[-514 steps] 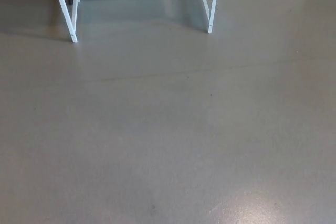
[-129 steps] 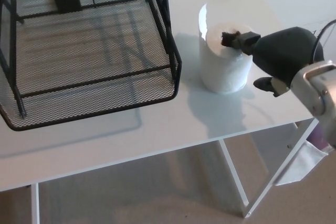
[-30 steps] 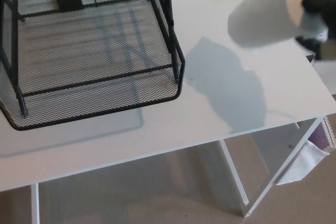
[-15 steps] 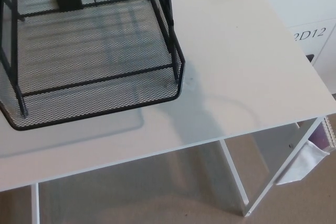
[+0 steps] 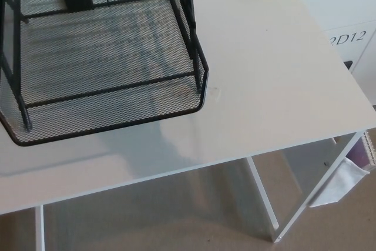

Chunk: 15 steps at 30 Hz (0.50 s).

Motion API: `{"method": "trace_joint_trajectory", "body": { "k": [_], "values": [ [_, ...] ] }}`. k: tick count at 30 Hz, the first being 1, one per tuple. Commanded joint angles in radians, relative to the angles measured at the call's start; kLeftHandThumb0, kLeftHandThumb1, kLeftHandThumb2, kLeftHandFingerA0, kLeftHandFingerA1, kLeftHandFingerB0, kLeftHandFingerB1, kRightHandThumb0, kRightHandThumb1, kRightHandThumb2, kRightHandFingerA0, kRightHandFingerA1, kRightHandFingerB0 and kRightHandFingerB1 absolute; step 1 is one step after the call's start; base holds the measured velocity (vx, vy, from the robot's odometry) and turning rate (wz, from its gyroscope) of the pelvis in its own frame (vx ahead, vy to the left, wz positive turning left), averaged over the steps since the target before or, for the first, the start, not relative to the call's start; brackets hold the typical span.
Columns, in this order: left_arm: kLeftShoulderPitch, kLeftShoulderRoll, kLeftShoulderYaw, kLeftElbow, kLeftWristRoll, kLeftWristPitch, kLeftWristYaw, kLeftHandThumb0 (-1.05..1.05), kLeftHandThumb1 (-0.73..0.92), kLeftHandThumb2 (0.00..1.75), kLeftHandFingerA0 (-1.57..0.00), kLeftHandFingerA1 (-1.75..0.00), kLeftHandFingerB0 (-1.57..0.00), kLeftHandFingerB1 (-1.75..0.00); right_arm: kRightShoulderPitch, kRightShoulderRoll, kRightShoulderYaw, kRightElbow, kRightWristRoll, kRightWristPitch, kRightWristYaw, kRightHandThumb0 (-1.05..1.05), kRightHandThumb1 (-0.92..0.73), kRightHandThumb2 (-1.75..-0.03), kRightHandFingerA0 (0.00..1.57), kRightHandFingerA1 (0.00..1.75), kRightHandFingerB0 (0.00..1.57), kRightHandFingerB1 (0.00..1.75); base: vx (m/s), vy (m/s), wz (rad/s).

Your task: The robot walks towards a desk on which a file tray is kept in the middle and a toilet paper roll is kept on its right. The robot uses its right hand to hook on finger in the gap of the roll and grabs it, lifts it and places it on the tray.

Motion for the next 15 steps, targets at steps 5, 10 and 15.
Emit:
{"method": "trace_joint_trajectory", "body": {
  "k": [5, 10, 15],
  "values": [
    [0.008, -0.014, -0.022, -0.019, 0.024, -0.044, 0.009, -0.67, 0.92, 0.7, -0.43, -0.47, -0.32, -0.38, -0.085, 0.178, 0.187, 0.174, 0.016, -0.032, 0.207, -0.39, -0.65, -0.59, 0.77, 1.13, 0.79, 0.62, 0.0, 0.0, 0.0],
    [-0.012, -0.03, -0.002, 0.015, -0.002, -0.026, 0.014, -0.65, 0.91, 0.67, -0.45, -0.49, -0.35, -0.4, 0.002, 0.248, 0.256, 0.166, 0.035, 0.002, 0.257, -0.27, -0.65, -0.68, 0.82, 1.35, 0.83, 0.85, 0.0, 0.0, 0.0],
    [-0.007, -0.03, -0.001, 0.001, -0.003, -0.038, 0.005, -0.66, 0.92, 0.67, -0.46, -0.49, -0.35, -0.4, 0.063, 0.283, 0.301, 0.173, 0.022, 0.027, 0.263, -0.21, -0.58, -0.82, 0.84, 1.38, 0.86, 0.95, 0.0, 0.0, 0.0]
  ]
}}
